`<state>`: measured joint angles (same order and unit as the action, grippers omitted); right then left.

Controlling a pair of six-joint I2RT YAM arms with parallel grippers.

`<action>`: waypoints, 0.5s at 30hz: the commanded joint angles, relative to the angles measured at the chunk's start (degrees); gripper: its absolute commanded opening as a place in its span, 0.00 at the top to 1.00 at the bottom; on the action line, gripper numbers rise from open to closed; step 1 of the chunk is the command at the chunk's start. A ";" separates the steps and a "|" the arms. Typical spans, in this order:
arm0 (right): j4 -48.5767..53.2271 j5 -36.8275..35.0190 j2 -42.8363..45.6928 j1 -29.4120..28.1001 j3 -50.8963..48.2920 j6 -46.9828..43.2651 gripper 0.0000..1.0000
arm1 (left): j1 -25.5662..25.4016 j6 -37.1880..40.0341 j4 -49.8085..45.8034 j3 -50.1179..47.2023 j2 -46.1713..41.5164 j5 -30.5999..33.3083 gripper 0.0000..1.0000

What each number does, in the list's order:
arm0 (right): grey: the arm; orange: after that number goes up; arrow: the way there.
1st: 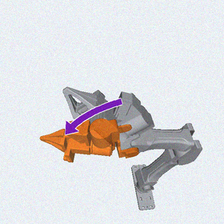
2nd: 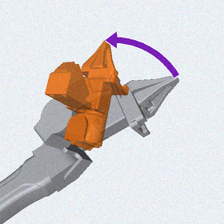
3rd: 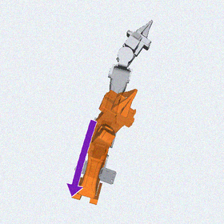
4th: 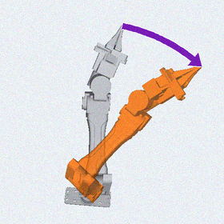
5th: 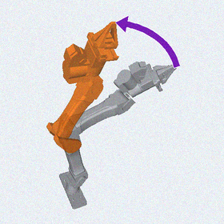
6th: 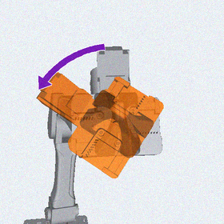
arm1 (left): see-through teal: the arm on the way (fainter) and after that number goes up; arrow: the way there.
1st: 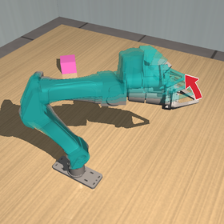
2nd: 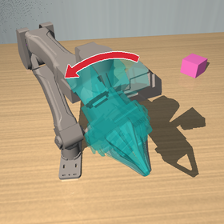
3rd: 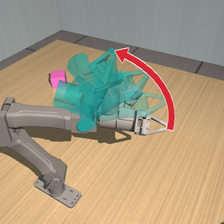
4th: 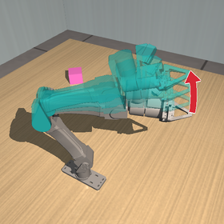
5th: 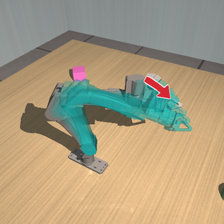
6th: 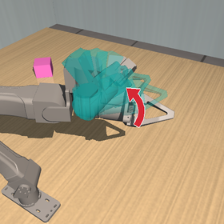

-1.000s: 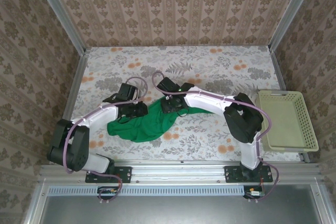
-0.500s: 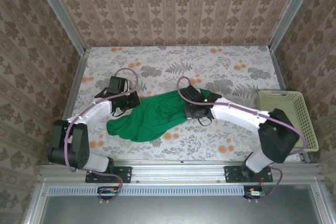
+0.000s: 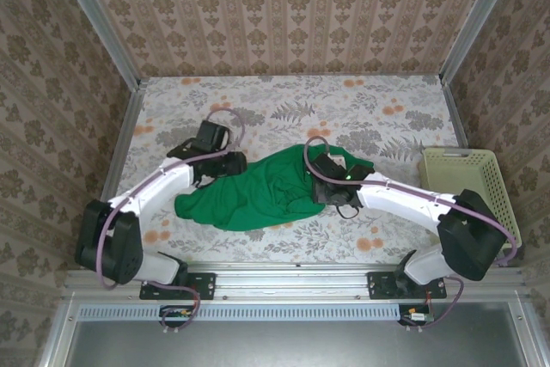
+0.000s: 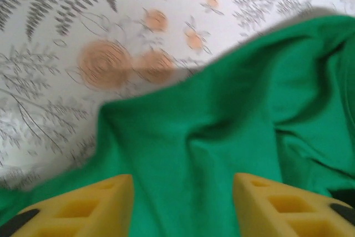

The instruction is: Fold the inside-out t-shirt

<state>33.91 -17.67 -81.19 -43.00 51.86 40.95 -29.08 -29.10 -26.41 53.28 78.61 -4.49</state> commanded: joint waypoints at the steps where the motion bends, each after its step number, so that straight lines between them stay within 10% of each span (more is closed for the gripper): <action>1: 2.37 -2.33 5.12 -0.44 2.52 -3.39 0.37 | -5.76 -1.84 -3.59 -0.64 -3.97 5.96 0.43; 15: -13.56 11.75 -10.44 -1.30 3.76 0.25 0.44 | -17.31 -9.99 8.48 -0.55 12.30 -1.09 0.39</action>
<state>22.79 -8.40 -89.12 -45.12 56.03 39.48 -46.22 -36.51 -19.66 52.84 89.14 -4.80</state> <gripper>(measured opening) 0.565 0.622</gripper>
